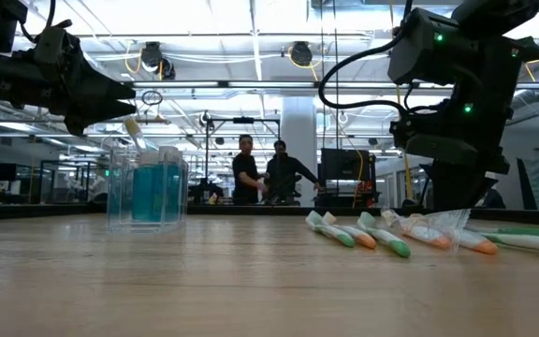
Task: Pick & Place toothbrushing station
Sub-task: Put the green toothbrush in the transparent organizer
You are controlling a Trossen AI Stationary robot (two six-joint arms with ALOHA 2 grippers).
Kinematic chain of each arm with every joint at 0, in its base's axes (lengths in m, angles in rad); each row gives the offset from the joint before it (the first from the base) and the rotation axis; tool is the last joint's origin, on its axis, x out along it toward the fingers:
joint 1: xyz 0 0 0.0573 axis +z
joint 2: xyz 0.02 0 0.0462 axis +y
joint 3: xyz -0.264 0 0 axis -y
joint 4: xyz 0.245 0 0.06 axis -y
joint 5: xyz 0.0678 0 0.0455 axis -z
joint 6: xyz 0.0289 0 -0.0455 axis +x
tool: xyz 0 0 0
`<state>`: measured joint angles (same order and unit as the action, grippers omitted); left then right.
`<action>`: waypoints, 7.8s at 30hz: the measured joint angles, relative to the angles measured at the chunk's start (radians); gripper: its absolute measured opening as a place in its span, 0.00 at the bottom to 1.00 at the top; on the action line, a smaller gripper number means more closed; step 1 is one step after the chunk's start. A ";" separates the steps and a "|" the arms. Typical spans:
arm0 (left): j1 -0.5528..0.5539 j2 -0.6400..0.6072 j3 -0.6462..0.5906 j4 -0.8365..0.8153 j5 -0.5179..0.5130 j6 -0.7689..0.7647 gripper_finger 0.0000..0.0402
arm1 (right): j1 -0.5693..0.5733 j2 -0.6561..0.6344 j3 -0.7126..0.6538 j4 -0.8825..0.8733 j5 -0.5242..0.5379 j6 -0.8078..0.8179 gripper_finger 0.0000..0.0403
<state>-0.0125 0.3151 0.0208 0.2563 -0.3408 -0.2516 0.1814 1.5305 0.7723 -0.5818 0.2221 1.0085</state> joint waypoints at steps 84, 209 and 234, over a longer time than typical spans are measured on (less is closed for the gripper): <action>-0.120 1.350 0.821 0.450 0.161 0.175 0.31 | -0.042 -0.146 -0.002 1.393 -0.044 -1.028 0.08; -0.298 1.148 0.147 1.205 -0.253 0.132 0.50 | 0.130 -0.146 0.014 0.127 -0.016 -0.179 0.52; -0.296 1.148 0.147 1.169 -0.213 0.111 0.50 | 0.238 0.038 0.019 0.290 -0.379 -0.075 0.52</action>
<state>-0.3080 1.4635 0.1680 1.4250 -0.5539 -0.1406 0.4191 1.5687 0.7910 -0.2918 -0.1571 0.9334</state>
